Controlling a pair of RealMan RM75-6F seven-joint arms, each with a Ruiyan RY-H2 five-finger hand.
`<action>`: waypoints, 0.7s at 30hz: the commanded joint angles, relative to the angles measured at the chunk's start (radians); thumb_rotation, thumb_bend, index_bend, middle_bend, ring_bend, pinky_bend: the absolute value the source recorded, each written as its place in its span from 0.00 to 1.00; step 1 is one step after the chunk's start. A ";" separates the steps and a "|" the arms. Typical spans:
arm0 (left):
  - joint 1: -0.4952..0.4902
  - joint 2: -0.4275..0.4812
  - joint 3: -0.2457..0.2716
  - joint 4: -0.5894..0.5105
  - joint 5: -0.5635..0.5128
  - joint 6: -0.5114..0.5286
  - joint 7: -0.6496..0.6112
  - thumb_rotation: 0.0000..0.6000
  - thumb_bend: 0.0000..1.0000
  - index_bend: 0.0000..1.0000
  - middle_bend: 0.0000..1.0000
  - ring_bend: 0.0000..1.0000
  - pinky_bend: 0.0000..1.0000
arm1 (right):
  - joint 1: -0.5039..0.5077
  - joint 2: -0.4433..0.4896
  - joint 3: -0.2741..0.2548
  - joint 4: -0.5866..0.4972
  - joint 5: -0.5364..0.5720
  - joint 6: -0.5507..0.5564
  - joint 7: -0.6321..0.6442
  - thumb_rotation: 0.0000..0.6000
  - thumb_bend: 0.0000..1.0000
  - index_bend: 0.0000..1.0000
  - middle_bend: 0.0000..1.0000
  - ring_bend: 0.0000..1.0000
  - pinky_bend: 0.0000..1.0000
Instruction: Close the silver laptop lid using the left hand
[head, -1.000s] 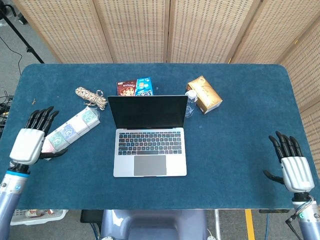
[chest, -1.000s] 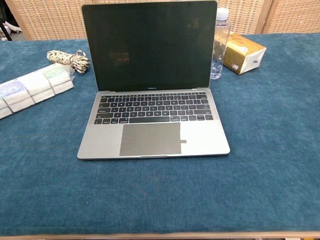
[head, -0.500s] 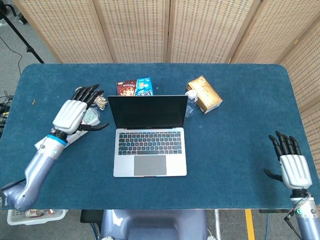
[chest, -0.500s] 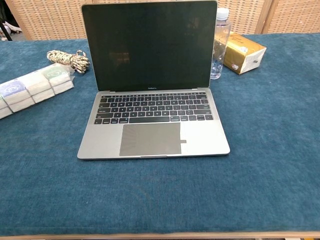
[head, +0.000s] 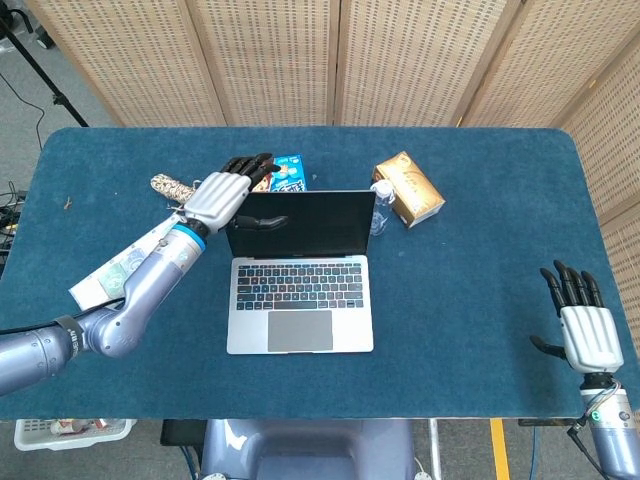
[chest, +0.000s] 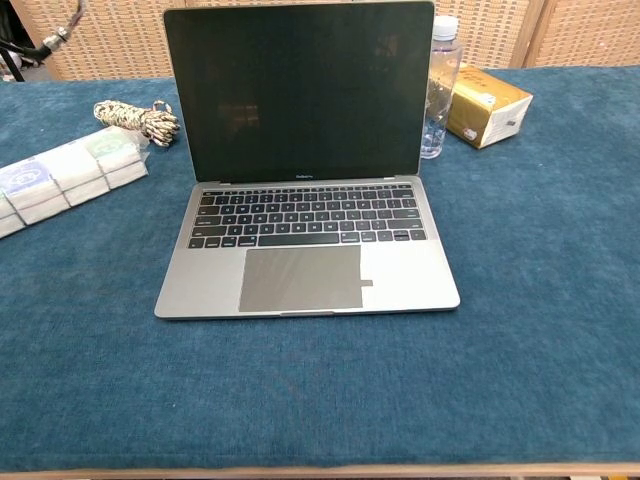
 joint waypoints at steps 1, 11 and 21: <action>-0.031 -0.013 0.023 0.006 -0.038 -0.008 0.019 0.11 0.00 0.18 0.00 0.01 0.05 | 0.000 0.000 0.000 0.001 0.000 -0.001 0.002 1.00 0.00 0.00 0.00 0.00 0.00; -0.062 -0.039 0.069 0.010 -0.084 0.020 0.041 0.10 0.00 0.20 0.10 0.20 0.26 | -0.001 0.004 -0.001 -0.003 -0.003 0.006 0.007 1.00 0.00 0.00 0.00 0.00 0.00; -0.058 -0.110 0.090 0.046 -0.012 0.101 0.025 0.09 0.00 0.40 0.33 0.42 0.37 | -0.002 0.007 -0.003 -0.007 -0.005 0.006 0.007 1.00 0.00 0.00 0.00 0.00 0.00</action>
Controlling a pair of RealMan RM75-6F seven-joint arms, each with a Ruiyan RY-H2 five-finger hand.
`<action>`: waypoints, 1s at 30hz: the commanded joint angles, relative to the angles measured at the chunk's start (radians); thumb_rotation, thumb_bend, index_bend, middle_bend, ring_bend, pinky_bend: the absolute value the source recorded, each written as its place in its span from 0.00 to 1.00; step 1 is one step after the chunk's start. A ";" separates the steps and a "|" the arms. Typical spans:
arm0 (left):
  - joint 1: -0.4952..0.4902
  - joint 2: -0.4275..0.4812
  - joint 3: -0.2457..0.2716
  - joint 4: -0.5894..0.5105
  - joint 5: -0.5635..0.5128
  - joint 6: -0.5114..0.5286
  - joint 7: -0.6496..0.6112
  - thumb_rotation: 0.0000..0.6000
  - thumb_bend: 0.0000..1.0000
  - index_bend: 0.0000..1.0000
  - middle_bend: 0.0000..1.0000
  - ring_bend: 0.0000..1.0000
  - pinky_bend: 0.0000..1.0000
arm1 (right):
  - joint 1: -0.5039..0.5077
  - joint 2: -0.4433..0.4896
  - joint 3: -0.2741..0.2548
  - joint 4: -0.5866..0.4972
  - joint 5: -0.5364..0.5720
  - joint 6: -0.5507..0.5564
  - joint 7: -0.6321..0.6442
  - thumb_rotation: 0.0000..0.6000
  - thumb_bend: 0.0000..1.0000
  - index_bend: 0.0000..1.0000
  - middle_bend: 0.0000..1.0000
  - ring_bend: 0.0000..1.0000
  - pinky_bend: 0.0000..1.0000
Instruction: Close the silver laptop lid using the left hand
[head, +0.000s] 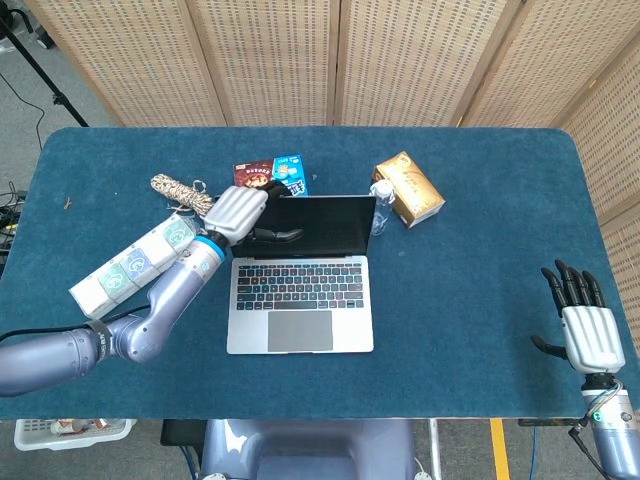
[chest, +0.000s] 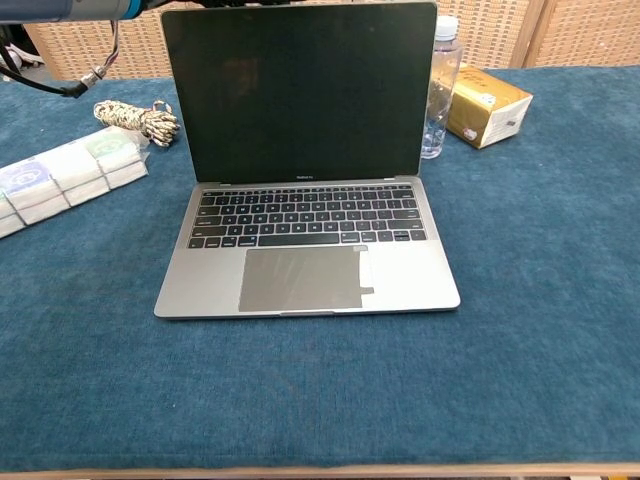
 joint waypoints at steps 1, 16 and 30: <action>0.005 -0.021 0.001 0.014 0.033 0.032 -0.012 0.08 0.00 0.41 0.34 0.43 0.38 | 0.000 0.000 0.000 0.000 0.001 -0.001 0.000 1.00 0.00 0.00 0.00 0.00 0.00; 0.070 0.005 0.018 -0.029 0.188 0.083 -0.108 0.09 0.00 0.51 0.42 0.50 0.43 | 0.003 -0.003 -0.003 0.001 -0.003 -0.003 -0.005 1.00 0.00 0.00 0.00 0.00 0.00; 0.152 0.047 0.088 -0.136 0.358 0.122 -0.170 0.09 0.00 0.51 0.43 0.50 0.44 | 0.006 -0.010 -0.009 -0.001 -0.007 -0.009 -0.019 1.00 0.00 0.00 0.00 0.00 0.00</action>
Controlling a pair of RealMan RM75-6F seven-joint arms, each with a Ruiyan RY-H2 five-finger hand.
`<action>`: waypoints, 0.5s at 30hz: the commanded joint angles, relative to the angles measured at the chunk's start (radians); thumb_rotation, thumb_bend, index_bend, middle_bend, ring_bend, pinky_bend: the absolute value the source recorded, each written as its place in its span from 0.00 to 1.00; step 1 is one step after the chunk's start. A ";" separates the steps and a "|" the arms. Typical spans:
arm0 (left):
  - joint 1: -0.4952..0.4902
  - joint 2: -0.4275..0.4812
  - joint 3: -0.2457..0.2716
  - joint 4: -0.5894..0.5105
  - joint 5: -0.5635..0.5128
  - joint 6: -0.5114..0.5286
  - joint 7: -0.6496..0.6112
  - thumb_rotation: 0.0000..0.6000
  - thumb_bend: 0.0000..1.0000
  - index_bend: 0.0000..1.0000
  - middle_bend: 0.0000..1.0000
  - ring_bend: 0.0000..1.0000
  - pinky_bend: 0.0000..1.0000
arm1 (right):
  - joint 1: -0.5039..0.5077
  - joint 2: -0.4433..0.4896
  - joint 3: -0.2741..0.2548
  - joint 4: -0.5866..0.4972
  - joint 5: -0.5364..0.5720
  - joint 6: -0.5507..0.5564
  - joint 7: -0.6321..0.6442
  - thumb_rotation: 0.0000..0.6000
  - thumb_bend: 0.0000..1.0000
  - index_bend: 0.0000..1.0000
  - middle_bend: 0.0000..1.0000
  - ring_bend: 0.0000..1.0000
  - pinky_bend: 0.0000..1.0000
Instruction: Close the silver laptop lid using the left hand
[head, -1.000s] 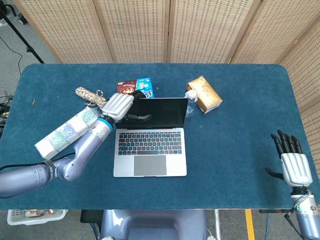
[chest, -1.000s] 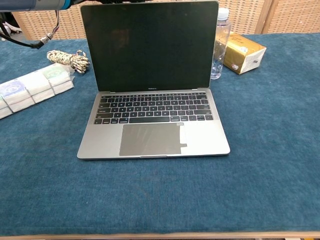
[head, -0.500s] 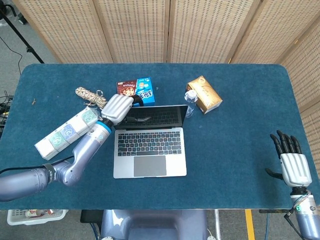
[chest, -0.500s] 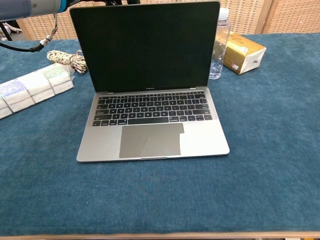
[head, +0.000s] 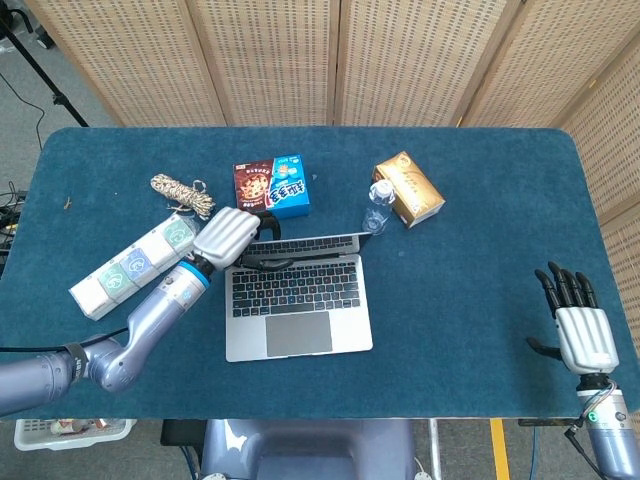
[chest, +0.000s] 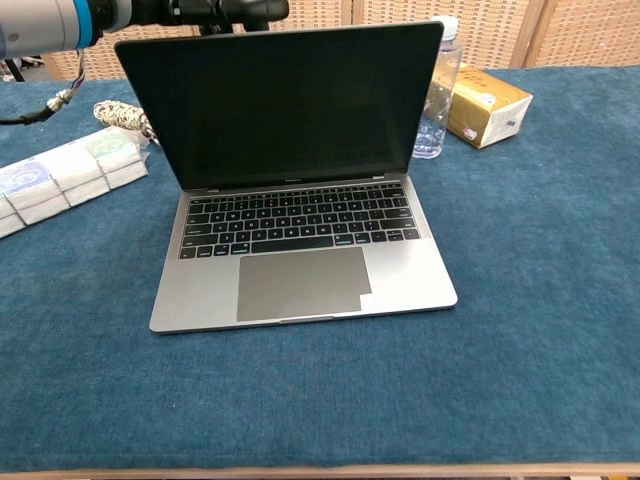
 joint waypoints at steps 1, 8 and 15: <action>0.023 -0.003 0.023 -0.020 0.044 0.026 -0.009 0.09 0.00 0.51 0.43 0.50 0.44 | 0.000 -0.001 -0.001 -0.001 -0.001 0.000 -0.001 1.00 0.00 0.00 0.00 0.00 0.00; 0.060 -0.027 0.060 -0.037 0.113 0.066 -0.026 0.09 0.00 0.51 0.43 0.50 0.44 | 0.000 0.000 0.000 0.000 0.001 0.000 -0.001 1.00 0.00 0.00 0.00 0.00 0.00; 0.094 -0.069 0.107 -0.025 0.177 0.090 -0.049 0.09 0.00 0.51 0.43 0.49 0.44 | 0.001 0.001 -0.001 -0.002 0.000 -0.001 -0.002 1.00 0.00 0.00 0.00 0.00 0.00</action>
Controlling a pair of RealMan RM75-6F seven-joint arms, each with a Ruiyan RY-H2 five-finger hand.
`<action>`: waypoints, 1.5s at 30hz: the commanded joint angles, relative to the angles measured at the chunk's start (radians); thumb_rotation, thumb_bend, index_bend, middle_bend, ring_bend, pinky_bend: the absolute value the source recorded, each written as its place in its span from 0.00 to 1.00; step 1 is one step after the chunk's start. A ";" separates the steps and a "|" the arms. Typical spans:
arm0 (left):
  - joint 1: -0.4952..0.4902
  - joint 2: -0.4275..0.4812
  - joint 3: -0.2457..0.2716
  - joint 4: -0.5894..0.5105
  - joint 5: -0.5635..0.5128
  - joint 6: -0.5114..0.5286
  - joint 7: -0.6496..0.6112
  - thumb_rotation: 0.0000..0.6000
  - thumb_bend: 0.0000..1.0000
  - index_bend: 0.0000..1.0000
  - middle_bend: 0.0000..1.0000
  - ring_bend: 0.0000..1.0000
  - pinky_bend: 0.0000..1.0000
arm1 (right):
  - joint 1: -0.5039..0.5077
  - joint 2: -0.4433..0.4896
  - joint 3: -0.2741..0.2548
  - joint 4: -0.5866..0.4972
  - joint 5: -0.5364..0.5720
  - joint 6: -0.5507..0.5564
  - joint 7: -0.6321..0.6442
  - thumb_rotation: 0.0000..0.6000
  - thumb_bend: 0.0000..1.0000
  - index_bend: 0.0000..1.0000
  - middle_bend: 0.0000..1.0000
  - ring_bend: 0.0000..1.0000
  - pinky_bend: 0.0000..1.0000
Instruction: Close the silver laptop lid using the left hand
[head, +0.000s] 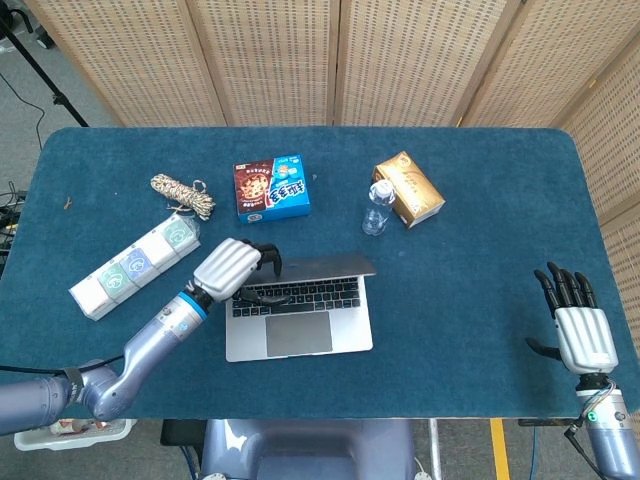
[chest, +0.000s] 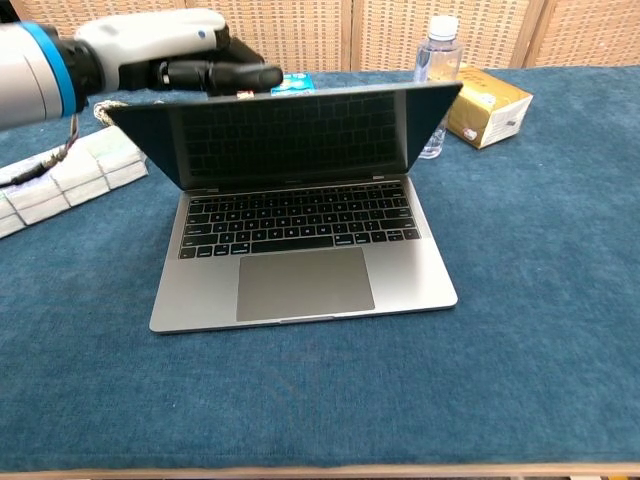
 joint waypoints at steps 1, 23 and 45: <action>0.020 -0.028 0.022 0.016 0.029 0.016 -0.016 0.09 0.00 0.51 0.43 0.49 0.44 | 0.000 0.000 -0.001 -0.001 -0.001 0.000 -0.001 1.00 0.00 0.00 0.00 0.00 0.00; 0.090 -0.226 0.106 0.223 0.141 0.025 -0.148 0.08 0.00 0.51 0.43 0.49 0.44 | 0.001 0.000 -0.004 -0.003 0.000 -0.004 -0.007 1.00 0.00 0.00 0.00 0.00 0.00; 0.163 -0.134 0.052 0.160 0.256 0.219 -0.142 0.05 0.00 0.10 0.00 0.00 0.02 | 0.001 0.003 -0.005 -0.006 -0.001 -0.003 -0.003 1.00 0.00 0.00 0.00 0.00 0.00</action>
